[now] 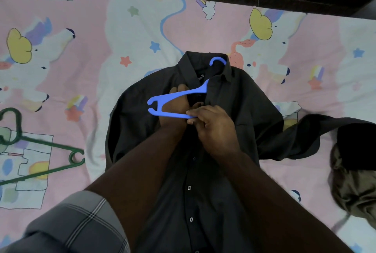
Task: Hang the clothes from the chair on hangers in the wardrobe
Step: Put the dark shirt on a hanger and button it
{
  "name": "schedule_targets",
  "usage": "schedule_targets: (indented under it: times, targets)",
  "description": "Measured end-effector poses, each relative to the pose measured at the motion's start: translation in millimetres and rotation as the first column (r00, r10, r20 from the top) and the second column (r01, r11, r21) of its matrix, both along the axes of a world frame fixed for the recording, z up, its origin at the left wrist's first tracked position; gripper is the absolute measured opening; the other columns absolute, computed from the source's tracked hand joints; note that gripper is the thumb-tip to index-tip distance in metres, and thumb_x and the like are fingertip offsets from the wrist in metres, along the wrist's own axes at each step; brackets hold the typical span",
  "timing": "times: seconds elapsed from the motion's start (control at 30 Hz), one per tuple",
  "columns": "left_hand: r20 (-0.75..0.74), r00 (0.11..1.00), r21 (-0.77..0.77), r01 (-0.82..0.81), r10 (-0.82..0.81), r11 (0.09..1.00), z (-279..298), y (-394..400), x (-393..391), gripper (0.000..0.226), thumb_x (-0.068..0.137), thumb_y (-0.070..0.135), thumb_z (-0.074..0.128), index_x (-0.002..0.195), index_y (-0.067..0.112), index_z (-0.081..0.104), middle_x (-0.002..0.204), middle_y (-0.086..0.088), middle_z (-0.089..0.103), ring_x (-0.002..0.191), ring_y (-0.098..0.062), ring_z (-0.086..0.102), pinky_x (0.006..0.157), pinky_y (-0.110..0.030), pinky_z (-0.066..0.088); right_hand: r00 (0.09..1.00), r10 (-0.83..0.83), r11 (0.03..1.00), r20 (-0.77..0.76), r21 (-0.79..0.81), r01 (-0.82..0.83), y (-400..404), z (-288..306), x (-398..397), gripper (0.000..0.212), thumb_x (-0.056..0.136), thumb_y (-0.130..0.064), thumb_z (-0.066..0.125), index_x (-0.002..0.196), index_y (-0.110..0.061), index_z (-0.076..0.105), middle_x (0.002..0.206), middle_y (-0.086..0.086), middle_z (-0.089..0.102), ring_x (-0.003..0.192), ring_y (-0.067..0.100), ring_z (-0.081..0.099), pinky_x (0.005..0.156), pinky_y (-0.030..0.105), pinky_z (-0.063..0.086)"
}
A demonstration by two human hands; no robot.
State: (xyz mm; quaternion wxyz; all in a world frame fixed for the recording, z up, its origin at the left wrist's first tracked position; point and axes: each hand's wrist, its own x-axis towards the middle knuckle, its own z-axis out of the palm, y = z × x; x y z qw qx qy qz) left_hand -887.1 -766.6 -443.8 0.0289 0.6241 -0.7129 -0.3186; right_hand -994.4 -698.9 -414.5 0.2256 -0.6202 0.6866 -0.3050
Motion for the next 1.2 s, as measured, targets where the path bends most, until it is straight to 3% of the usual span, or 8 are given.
schedule_targets:
  times: [0.17, 0.37, 0.5, 0.67, 0.83, 1.0, 1.1, 1.2]
  targets:
    - [0.102, 0.99, -0.004, 0.1, -0.099, 0.995, 1, -3, -6, 0.022, 0.097, 0.028, 0.057, 0.109, 0.011, 0.047, 0.107, -0.006, 0.05, 0.092, -0.017, 0.05, 0.084, -0.026, 0.044, 1.0, 0.014, 1.0, -0.009, -0.01, -0.014, 1, 3, 1, 0.021, 0.079, -0.009, 0.074, 0.099, -0.016, 0.078, 0.095, -0.005, 0.075, 0.087, 0.019, 0.063, 0.083, 0.017, 0.042]
    - [-0.226, 0.96, -0.002, -0.171, 0.166, 0.985, -5, -15, 1, 0.012, 0.096, 0.015, 0.06, 0.1, 0.007, 0.053, 0.083, -0.01, 0.061, 0.066, -0.016, 0.055, 0.059, -0.026, 0.045, 1.0, 0.002, 1.0, -0.01, 0.004, -0.002, 2, 4, -1, 0.024, 0.079, -0.007, 0.076, 0.1, -0.018, 0.078, 0.095, -0.007, 0.074, 0.087, 0.016, 0.062, 0.083, 0.009, 0.038]
    - [-0.541, 0.727, 0.134, -0.422, 0.423, 0.896, 6, -17, 42, 0.012, 0.088, 0.008, 0.065, 0.08, 0.017, 0.063, 0.076, -0.001, 0.063, 0.066, -0.001, 0.058, 0.065, -0.03, 0.051, 1.0, -0.011, 0.999, -0.016, 0.032, 0.012, -1, 4, 1, 0.022, 0.082, -0.012, 0.076, 0.102, -0.019, 0.078, 0.097, -0.007, 0.074, 0.09, 0.014, 0.061, 0.084, 0.006, 0.034]
    - [-0.526, 0.458, 0.324, -0.671, 0.717, 0.667, 25, -15, 87, 0.019, 0.087, 0.01, 0.063, 0.086, 0.024, 0.074, 0.079, 0.006, 0.073, 0.072, -0.012, 0.065, 0.076, -0.032, 0.055, 0.993, 0.011, 0.98, -0.114, 0.2, 0.012, -15, -7, 14, 0.024, 0.086, -0.01, 0.07, 0.109, -0.014, 0.076, 0.106, 0.002, 0.073, 0.098, 0.024, 0.064, 0.089, 0.025, 0.043]
    - [-0.544, 0.465, 0.306, -0.665, 0.698, 0.681, 35, -5, 98, 0.011, 0.093, 0.019, 0.063, 0.096, 0.025, 0.072, 0.086, 0.001, 0.074, 0.066, -0.008, 0.063, 0.068, -0.028, 0.05, 0.983, 0.074, 0.948, -0.167, 0.317, -0.018, -17, -13, 23, 0.041, 0.087, -0.003, 0.06, 0.127, -0.011, 0.067, 0.123, 0.007, 0.066, 0.11, 0.03, 0.06, 0.097, 0.038, 0.049]
    - [-0.538, 0.169, 0.597, -0.615, 0.826, 0.515, 43, -11, 87, 0.022, 0.099, 0.033, 0.059, 0.105, 0.015, 0.07, 0.098, -0.006, 0.075, 0.075, -0.017, 0.068, 0.065, -0.029, 0.053, 0.986, 0.012, 0.994, -0.165, 0.11, 0.006, -25, -1, 22, 0.025, 0.086, -0.005, 0.063, 0.107, -0.01, 0.076, 0.1, 0.007, 0.073, 0.091, 0.029, 0.066, 0.086, 0.037, 0.053]
    - [-0.518, 0.251, 0.535, -0.65, 0.818, 0.539, 38, -17, 84, 0.015, 0.098, 0.027, 0.06, 0.101, 0.017, 0.071, 0.091, -0.002, 0.074, 0.077, -0.016, 0.068, 0.069, -0.03, 0.054, 0.992, -0.013, 0.977, -0.123, 0.208, 0.039, -56, 7, 11, 0.026, 0.093, -0.013, 0.057, 0.113, -0.015, 0.075, 0.109, 0.006, 0.074, 0.102, 0.026, 0.065, 0.094, 0.037, 0.05]
    - [-0.421, 0.597, 0.313, -0.611, 0.683, 0.727, 27, -24, 85, 0.018, 0.097, 0.023, 0.06, 0.11, 0.02, 0.072, 0.099, 0.003, 0.071, 0.086, -0.012, 0.067, 0.077, -0.024, 0.053, 0.984, 0.12, 0.938, -0.13, 0.338, -0.07, -91, 10, 2, 0.025, 0.094, -0.016, 0.059, 0.114, -0.017, 0.074, 0.114, 0.0, 0.073, 0.107, 0.02, 0.065, 0.099, 0.033, 0.048]
